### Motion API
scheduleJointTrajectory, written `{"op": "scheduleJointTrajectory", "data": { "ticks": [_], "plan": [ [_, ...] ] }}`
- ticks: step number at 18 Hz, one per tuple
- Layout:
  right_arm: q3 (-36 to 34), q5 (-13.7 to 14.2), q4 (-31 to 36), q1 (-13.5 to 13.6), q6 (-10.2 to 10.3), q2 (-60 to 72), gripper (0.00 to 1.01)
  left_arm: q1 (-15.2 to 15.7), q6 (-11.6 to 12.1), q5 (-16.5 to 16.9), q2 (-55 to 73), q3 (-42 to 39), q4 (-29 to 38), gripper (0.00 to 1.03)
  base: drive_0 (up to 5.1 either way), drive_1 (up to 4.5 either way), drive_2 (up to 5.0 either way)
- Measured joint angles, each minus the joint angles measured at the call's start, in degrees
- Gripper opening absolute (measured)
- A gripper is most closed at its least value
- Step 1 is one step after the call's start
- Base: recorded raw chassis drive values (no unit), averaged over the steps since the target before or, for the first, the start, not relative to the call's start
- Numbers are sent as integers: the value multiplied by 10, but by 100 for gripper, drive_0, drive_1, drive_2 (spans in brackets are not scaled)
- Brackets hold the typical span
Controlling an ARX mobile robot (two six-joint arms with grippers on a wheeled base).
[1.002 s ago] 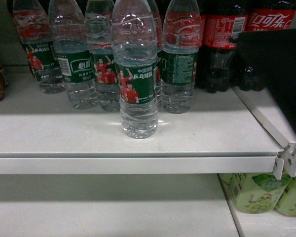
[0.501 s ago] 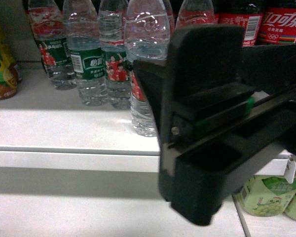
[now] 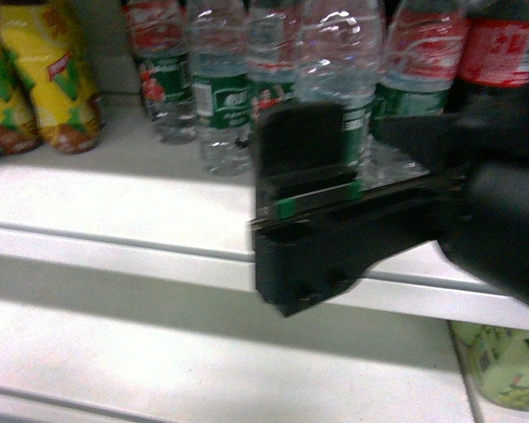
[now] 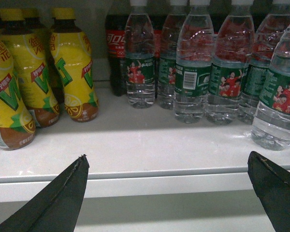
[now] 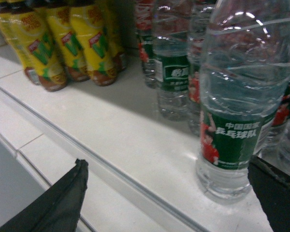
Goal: Move water from second to third shelf
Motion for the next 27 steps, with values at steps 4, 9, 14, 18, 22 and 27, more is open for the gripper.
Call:
{"op": "scheduleJointTrajectory", "data": {
  "ticks": [4, 9, 14, 18, 22, 27],
  "plan": [
    [63, 57, -31, -5, -3, 61, 98, 0, 0, 0, 0, 0, 0, 98, 0, 0, 0],
    [85, 53, -31, -59, 5, 81, 98, 0, 0, 0, 0, 0, 0, 98, 0, 0, 0],
    [107, 25, -47, -64, 5, 96, 98, 0, 0, 0, 0, 0, 0, 98, 0, 0, 0],
    [137, 36, -57, -60, 5, 126, 98, 0, 0, 0, 0, 0, 0, 98, 0, 0, 0],
    [167, 55, -58, -48, -2, 154, 98, 0, 0, 0, 0, 0, 0, 98, 0, 0, 0],
    [185, 70, -54, -34, -12, 163, 98, 0, 0, 0, 0, 0, 0, 98, 0, 0, 0]
  ]
}}
